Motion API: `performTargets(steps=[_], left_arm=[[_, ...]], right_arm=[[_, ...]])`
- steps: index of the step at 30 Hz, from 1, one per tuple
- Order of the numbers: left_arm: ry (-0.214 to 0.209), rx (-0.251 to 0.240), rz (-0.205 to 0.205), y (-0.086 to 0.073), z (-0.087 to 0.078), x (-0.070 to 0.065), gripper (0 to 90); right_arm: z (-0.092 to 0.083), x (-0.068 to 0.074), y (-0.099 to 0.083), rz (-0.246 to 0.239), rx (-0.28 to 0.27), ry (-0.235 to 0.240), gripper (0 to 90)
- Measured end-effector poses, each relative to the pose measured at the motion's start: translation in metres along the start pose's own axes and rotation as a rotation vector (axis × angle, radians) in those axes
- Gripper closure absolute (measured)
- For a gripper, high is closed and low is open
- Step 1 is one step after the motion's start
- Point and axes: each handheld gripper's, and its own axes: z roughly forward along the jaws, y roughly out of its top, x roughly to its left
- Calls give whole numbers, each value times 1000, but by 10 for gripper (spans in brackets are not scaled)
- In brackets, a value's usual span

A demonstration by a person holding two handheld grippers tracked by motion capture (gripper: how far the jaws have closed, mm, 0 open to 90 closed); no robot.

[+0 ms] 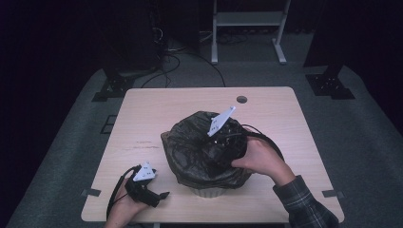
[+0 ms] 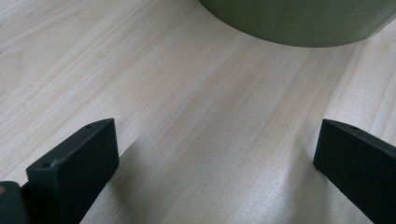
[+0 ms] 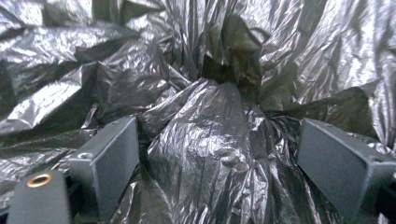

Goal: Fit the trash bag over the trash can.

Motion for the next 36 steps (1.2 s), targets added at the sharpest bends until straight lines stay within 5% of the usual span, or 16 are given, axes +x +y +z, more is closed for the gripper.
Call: performTargets(steps=[6,16,21,25,36], left_arm=[[-1,0,1,0,0,0,0],[-6,0,7,0,0,1,0],[-6,0,7,0,0,1,0],[-6,0,7,0,0,1,0],[-6,0,7,0,0,1,0]], right_arm=[[3,-1,4,4,52,26,122],[-31,-4,7,7,-93,-71,121],[-38,-5,18,26,-158,-41,121],[-33,-3,37,25,-199,-43,115],[12,-5,71,0,-146,8,114]])
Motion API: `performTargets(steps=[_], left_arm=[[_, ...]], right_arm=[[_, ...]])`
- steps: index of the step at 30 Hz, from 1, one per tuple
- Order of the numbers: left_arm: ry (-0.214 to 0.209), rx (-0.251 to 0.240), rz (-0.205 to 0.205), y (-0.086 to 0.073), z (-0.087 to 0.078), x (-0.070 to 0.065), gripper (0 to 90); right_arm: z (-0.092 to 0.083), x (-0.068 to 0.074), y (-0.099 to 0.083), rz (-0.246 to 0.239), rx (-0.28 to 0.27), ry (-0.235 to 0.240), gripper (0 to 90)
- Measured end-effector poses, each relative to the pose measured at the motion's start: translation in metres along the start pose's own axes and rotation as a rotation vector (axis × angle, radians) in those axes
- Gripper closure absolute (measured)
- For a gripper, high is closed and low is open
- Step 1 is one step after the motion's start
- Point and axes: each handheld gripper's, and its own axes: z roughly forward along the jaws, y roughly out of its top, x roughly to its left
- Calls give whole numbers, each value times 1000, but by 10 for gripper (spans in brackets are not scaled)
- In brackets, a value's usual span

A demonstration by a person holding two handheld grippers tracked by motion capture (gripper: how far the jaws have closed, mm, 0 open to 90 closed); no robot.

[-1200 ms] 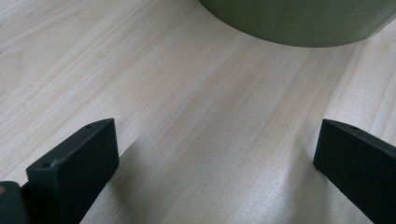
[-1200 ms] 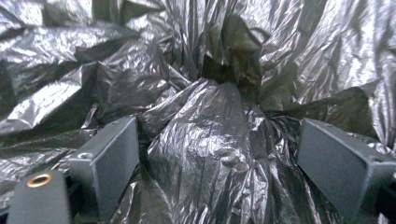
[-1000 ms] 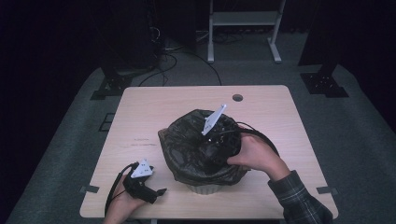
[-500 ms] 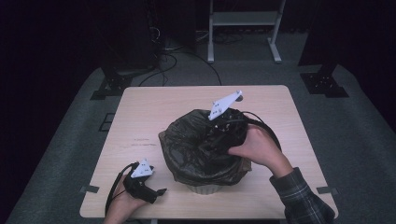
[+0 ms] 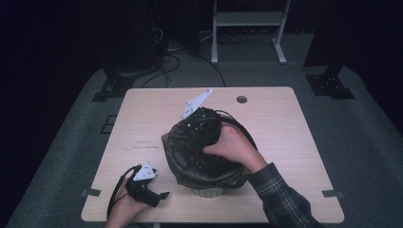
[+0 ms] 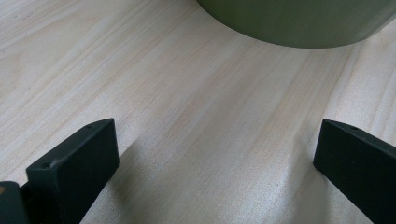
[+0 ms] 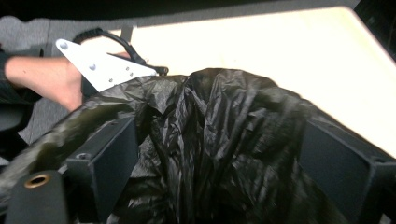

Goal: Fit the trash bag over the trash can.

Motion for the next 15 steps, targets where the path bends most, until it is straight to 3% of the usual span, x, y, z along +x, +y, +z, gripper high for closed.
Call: performTargets(steps=[9,12,15], left_arm=[[-1,0,1,0,0,0,0],[-2,0,1,0,0,0,0],[-1,0,1,0,0,0,0]], right_arm=[[24,-2,-4,8,86,15,108],[33,-1,-4,9,130,24,108],[44,1,-5,-2,209,9,108]])
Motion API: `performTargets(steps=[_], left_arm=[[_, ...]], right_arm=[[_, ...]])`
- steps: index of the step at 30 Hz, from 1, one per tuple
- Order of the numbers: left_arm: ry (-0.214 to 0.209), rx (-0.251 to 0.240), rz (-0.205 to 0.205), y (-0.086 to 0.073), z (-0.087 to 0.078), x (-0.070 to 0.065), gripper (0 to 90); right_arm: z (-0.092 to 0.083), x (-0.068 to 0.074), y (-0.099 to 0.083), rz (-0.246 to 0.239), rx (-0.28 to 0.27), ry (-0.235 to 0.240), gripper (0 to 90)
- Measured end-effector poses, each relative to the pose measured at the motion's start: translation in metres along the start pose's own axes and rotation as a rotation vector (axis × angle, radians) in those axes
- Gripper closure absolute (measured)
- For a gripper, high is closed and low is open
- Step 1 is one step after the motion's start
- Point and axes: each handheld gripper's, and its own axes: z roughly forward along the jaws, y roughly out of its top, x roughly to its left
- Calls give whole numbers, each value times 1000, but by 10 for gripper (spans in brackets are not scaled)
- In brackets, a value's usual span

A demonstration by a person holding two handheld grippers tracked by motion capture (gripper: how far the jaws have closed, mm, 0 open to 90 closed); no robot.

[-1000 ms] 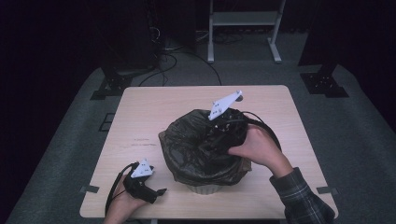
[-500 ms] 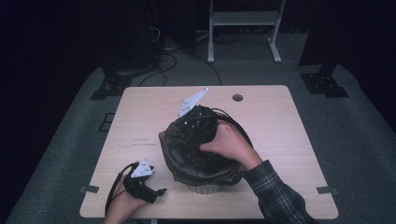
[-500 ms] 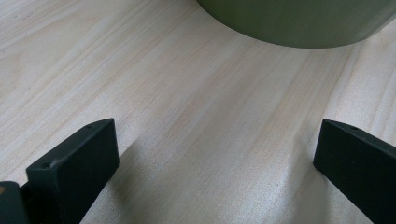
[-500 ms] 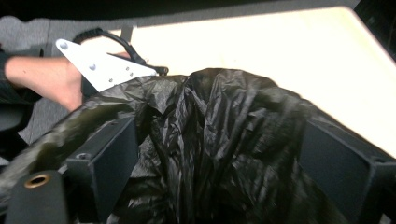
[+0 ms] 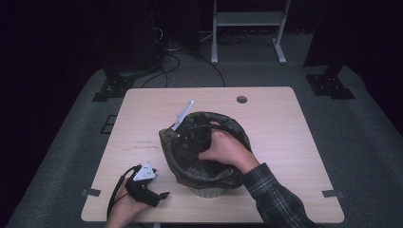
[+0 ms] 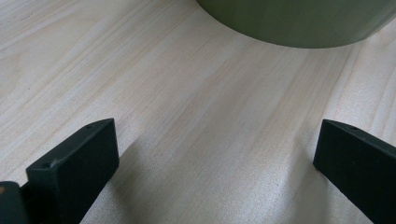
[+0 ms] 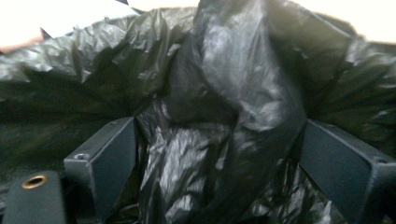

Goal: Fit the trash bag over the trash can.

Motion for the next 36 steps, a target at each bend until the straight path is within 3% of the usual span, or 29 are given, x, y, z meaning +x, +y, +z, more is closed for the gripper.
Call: performTargets(steps=[3,8,12,18,19,22,26,36], left_arm=[[0,0,0,0,0,0,0],[0,0,0,0,0,0,0],[-2,0,1,0,0,0,0],[-3,0,2,0,0,0,0],[-2,0,2,0,0,0,0],[-2,0,2,0,0,0,0],[-3,0,2,0,0,0,0],[-3,0,2,0,0,0,0]], right_arm=[[2,0,0,4,28,-4,108],[1,1,0,0,16,-2,108],[-13,1,0,9,-77,38,108],[-27,0,-5,3,-121,19,108],[-36,-1,-10,14,-166,24,108],[-46,-2,-14,11,-204,20,108],[-70,2,-28,16,-294,32,108],[-99,7,-63,22,-375,19,108]])
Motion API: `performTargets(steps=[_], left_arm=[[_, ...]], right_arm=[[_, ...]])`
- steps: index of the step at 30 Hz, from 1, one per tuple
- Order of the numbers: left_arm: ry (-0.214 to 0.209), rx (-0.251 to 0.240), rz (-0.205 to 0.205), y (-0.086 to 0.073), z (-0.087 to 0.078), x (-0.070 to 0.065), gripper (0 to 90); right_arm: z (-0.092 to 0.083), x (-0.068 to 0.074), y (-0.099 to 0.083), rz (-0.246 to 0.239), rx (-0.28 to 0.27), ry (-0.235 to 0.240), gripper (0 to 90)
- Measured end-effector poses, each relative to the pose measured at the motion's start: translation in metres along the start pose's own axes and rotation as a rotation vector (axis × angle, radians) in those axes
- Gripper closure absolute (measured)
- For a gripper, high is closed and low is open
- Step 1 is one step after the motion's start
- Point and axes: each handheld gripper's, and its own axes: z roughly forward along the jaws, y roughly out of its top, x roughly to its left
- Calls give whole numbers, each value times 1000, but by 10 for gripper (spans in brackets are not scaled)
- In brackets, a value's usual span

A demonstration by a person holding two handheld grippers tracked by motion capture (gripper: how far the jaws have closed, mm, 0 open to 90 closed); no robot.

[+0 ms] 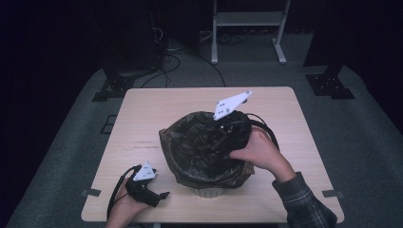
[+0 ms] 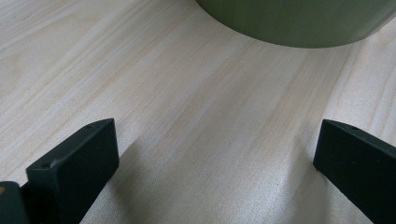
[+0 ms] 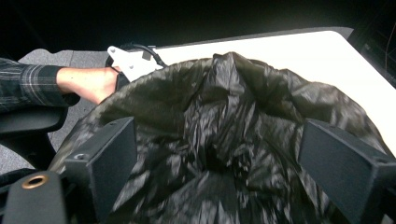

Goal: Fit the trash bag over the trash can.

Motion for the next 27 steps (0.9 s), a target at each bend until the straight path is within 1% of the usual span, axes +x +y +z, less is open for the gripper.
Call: performTargets(steps=[3,4,5,6,7,8,9,11,12,13,14,15,16,17,18,19,20,24,26,27], left_arm=[[1,-1,-1,0,0,-1,0],[3,-1,-2,-1,0,-1,0],[3,-1,-2,-1,0,-1,0],[5,-2,-3,-1,-1,-1,0],[6,-2,-4,-1,-1,-1,0],[6,-2,-5,-1,-1,-1,0],[6,-2,-5,-1,-1,-1,0],[6,-2,-5,-1,-1,-1,0],[6,-2,-4,-1,-1,-1,0],[6,-2,-5,-1,-1,-1,0],[6,-2,-5,-1,-1,-1,0],[6,-2,-5,-1,-1,-1,0],[6,-2,-5,-1,-1,-1,0],[6,-2,-4,-1,-1,-1,0],[6,-2,-4,-1,-1,-1,0],[6,-2,-5,-1,-1,-1,0],[6,0,-5,-1,-1,-1,0],[5,0,-5,-1,-1,-1,0],[5,0,-5,-1,-1,-1,0],[5,0,-5,-1,-1,-1,0]], right_arm=[[-12,0,-9,9,-25,-6,108],[-20,1,-15,14,-51,-9,108],[-24,1,-19,17,-63,-8,108],[-24,1,-19,17,-63,-8,108],[-31,2,-27,26,-85,-13,108],[-34,2,-32,31,-88,-17,108],[-34,2,-32,31,-88,-17,108],[-40,2,-41,41,-95,-29,108],[-47,3,-51,56,-107,-39,108],[-47,3,-51,56,-107,-39,108],[-49,3,-55,63,-112,-40,108],[-55,4,-67,76,-119,-54,108],[-55,4,-67,76,-119,-54,108],[-60,5,-76,86,-128,-63,108],[-60,5,-76,86,-128,-63,108],[-64,6,-85,95,-132,-71,108],[-64,6,-85,95,-132,-71,108],[-72,10,-101,104,-148,-85,108],[-77,13,-113,112,-155,-98,108],[-77,13,-113,112,-155,-98,108]])
